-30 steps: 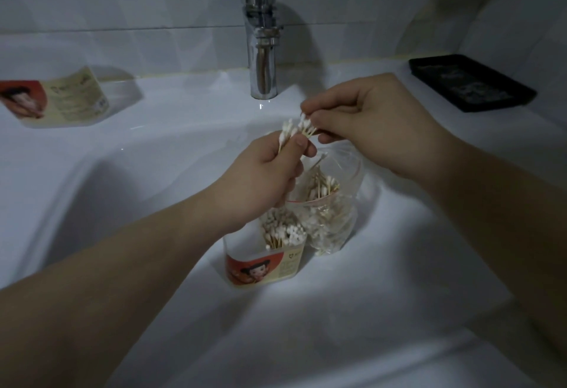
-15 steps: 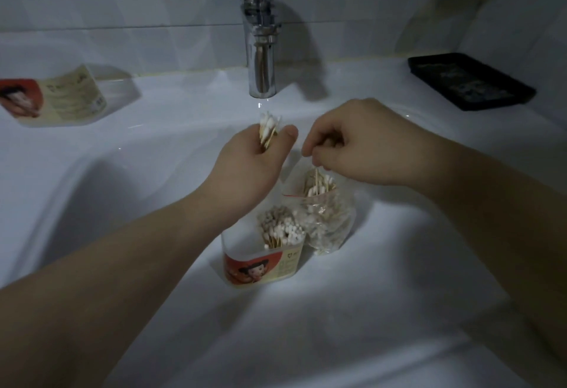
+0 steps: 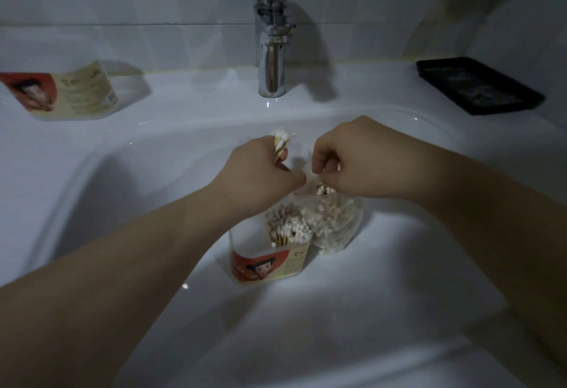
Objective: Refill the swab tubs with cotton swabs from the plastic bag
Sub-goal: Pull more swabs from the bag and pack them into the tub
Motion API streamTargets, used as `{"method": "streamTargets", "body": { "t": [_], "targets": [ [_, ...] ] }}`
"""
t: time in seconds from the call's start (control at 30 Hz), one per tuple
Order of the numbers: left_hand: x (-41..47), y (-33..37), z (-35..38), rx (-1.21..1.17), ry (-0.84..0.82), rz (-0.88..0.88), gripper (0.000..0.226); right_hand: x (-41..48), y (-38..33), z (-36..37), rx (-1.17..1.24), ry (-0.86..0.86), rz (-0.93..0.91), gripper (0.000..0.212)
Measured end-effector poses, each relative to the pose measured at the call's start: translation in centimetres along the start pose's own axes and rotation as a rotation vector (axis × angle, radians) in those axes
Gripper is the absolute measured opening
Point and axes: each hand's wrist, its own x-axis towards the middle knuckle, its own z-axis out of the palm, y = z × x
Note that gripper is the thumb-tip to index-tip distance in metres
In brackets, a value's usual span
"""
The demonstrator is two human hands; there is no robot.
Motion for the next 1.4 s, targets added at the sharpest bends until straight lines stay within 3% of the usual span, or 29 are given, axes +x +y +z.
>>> {"method": "streamTargets", "body": {
  "t": [0.2, 0.53, 0.73, 0.93, 1.13, 1.4],
  "targets": [
    [0.3, 0.4, -0.1, -0.300, 0.189, 0.142, 0.026, -0.4, -0.7, 0.0, -0.067, -0.032, -0.037, 0.033],
    [0.2, 0.0, 0.6, -0.207, 0.129, 0.185, 0.025, -0.2, -0.5, 0.7, -0.141, -0.126, -0.021, 0.006],
    [0.1, 0.1, 0.7, -0.193, 0.113, 0.198, 0.023, 0.0, -0.4, 0.9, -0.151, -0.080, -0.064, 0.016],
    [0.4, 0.1, 0.4, -0.188, 0.167, 0.213, 0.025, 0.1, -0.4, -0.1, 0.026, -0.010, -0.033, 0.021],
    [0.2, -0.1, 0.8, -0.163, 0.139, 0.229, 0.021, -0.5, -0.7, 0.3, -0.062, -0.233, -0.007, 0.008],
    [0.1, 0.1, 0.5, -0.175, 0.127, 0.196, 0.021, 0.1, -0.3, 1.3, -0.064, -0.104, -0.073, 0.012]
  ]
}}
